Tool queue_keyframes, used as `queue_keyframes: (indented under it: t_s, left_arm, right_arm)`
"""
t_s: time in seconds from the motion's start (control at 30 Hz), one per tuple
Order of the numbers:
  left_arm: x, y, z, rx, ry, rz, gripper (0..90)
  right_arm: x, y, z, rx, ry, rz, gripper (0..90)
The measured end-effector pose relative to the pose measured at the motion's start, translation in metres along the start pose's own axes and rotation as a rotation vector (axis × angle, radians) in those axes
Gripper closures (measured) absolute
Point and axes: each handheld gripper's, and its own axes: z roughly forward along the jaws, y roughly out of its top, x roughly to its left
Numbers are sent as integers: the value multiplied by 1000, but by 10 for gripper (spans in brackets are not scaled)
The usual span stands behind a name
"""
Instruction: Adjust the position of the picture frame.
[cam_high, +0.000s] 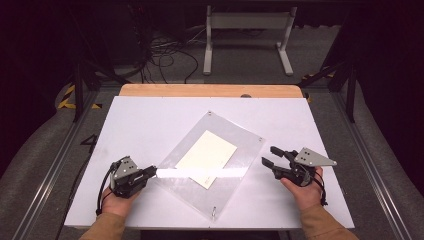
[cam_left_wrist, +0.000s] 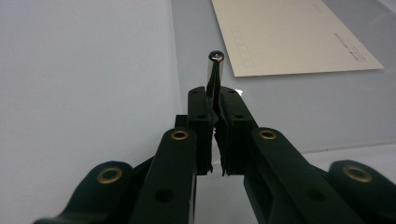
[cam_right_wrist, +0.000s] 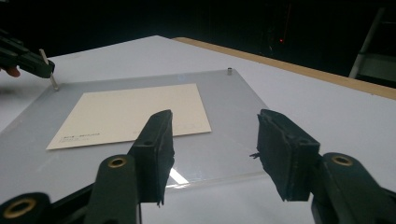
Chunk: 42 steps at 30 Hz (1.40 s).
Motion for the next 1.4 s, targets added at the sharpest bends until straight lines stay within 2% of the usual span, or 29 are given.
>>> queue_keyframes:
  t_s: [0.13, 0.23, 0.37, 0.57, 0.73, 0.87, 0.97, 1.07, 1.17, 1.23, 1.3, 1.4]
  left_arm:
    - [6, 5, 1, -9, 16, 0, 847]
    - [16, 11, 5, -14, 32, 3, 847]
    - [30, 16, 10, -39, 42, -29, 847]
    - [47, 27, 24, -58, 90, -67, 847]
    - [62, 32, 39, -75, 114, -102, 847]
    - [68, 35, 45, -85, 120, -107, 847]
    - [69, 35, 45, -85, 114, -114, 840]
    - [68, 35, 42, -95, 109, -140, 808]
    - [65, 35, 34, -107, 143, -150, 659]
    - [61, 37, 27, -120, 152, -139, 575]
    - [52, 40, 18, -131, 160, -103, 512]
    - [34, 46, 6, -140, 130, -29, 502]
  right_arm:
    - [1, -1, -2, 11, 0, -1, 478]
    - [1, -2, -6, 18, -3, 0, 483]
    - [1, -4, -12, 16, -13, 3, 496]
    - [2, -8, -22, 27, -39, 9, 502]
    - [3, -10, -30, 35, -57, 8, 505]
    - [2, -12, -35, 39, -66, 12, 516]
    - [2, -13, -35, 43, -67, 10, 518]
    - [2, -12, -34, 42, -63, 11, 518]
    - [2, -12, -33, 44, -58, 11, 518]
    - [2, -11, -31, 44, -53, 9, 518]
    - [3, -11, -29, 45, -48, 7, 518]
    - [3, -10, -26, 52, -44, 3, 518]
